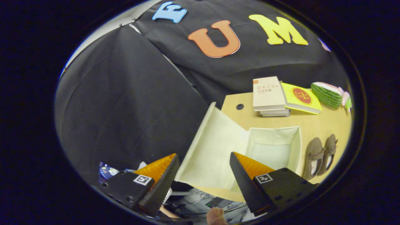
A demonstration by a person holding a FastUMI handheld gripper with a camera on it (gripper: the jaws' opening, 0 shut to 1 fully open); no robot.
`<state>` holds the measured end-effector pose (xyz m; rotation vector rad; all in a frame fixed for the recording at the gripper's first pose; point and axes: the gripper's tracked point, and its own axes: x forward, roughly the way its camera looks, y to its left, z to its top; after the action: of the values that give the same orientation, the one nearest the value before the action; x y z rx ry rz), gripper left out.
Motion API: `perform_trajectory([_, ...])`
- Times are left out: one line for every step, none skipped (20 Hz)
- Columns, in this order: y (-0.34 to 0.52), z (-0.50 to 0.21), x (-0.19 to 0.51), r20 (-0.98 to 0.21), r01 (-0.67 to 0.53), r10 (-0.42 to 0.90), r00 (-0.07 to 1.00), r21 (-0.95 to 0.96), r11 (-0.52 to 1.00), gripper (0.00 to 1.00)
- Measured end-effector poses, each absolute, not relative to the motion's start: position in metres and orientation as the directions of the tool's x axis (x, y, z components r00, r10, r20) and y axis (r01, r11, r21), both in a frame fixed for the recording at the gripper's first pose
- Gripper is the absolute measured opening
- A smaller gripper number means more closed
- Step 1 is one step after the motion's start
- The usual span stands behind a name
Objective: Open the storage box then place both shoes into the box .Put the left shoe in first, then the right shoe, with the right side of both shoes facing outward in a uniform manner.
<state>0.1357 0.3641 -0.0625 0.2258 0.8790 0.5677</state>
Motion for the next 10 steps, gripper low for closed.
perform_trajectory([0.363,-0.066,0.135,-0.672,-0.372,0.536,0.512,0.389,0.843,1.0])
perform_trajectory([0.362,-0.067,0.131,-0.678,-0.368,0.536,0.503,0.393,0.843,1.0])
perform_trajectory([0.362,-0.068,0.129,-0.682,-0.365,0.543,0.489,0.405,0.838,1.0])
perform_trajectory([0.36,-0.071,0.128,-0.687,-0.354,0.543,0.483,0.414,0.839,1.0])
perform_trajectory([0.354,-0.075,0.129,-0.694,-0.344,0.532,0.485,0.408,0.846,1.0])
perform_trajectory([0.347,-0.081,0.132,-0.703,-0.341,0.52,0.486,0.395,0.853,1.0])
perform_trajectory([0.338,-0.088,0.135,-0.715,-0.341,0.502,0.486,0.373,0.863,1.0])
perform_trajectory([0.328,-0.095,0.139,-0.725,-0.335,0.483,0.491,0.354,0.873,1.0])
perform_trajectory([0.315,-0.103,0.143,-0.738,-0.321,0.461,0.493,0.337,0.885,1.0])
perform_trajectory([0.305,-0.11,0.144,-0.751,-0.306,0.442,0.491,0.326,0.894,1.0])
